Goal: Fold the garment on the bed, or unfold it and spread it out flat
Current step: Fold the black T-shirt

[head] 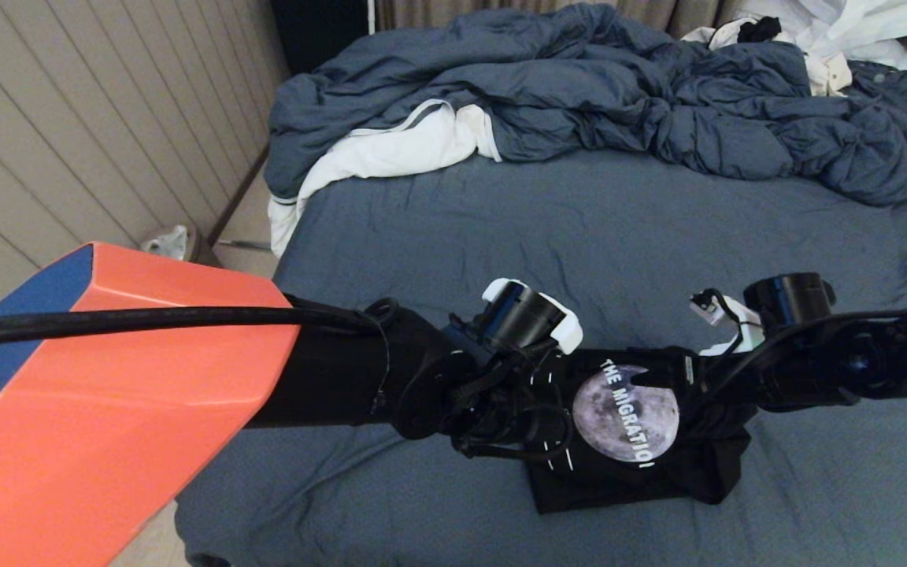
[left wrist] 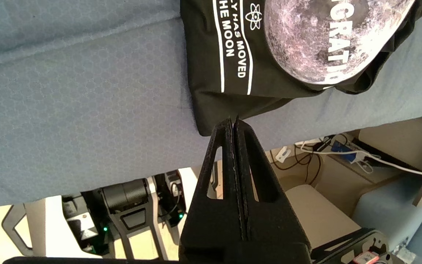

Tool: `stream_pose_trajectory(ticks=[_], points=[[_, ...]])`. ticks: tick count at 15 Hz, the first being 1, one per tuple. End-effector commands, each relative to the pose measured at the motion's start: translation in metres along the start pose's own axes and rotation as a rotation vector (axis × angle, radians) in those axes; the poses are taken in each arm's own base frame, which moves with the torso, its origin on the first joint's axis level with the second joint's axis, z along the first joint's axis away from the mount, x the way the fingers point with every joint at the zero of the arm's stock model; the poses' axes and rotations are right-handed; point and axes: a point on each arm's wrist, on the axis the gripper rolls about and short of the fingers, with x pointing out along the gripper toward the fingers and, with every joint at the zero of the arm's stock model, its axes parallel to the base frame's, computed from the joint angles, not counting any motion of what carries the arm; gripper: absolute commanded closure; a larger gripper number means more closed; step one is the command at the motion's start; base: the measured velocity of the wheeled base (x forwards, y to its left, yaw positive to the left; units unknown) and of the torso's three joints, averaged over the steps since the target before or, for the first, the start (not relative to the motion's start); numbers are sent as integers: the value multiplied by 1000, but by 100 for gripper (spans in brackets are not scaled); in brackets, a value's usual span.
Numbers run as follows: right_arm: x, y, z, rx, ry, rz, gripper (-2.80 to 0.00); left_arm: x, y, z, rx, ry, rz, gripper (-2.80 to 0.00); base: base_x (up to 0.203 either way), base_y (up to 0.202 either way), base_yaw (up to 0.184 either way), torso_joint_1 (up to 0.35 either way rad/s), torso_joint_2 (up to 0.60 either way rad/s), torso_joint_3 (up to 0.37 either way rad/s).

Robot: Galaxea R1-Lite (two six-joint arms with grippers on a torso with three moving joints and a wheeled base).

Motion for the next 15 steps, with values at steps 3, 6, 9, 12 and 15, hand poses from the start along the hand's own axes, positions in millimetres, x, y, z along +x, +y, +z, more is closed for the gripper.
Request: stream_pose_trajectory(ticks=[3,6,9,12,15], points=[[11,2,-11,2,51,13,-280,6,2,-2,-8,10,10,0,0,0,0,0,0,0],[12,4,-13,-2,58,19,0,6,2,-2,-8,10,10,0,0,0,0,0,0,0],[10,7,-17,-18,67,24,0,7,2,-2,-8,10,11,0,0,0,0,0,0,0],[10,6,-18,-28,72,27,0,9,3,-3,-8,13,13,0,0,0,0,0,0,0],[-3,12,-7,-39,17,33,0,9,3,-3,-7,15,15,0,0,0,0,0,0,0]])
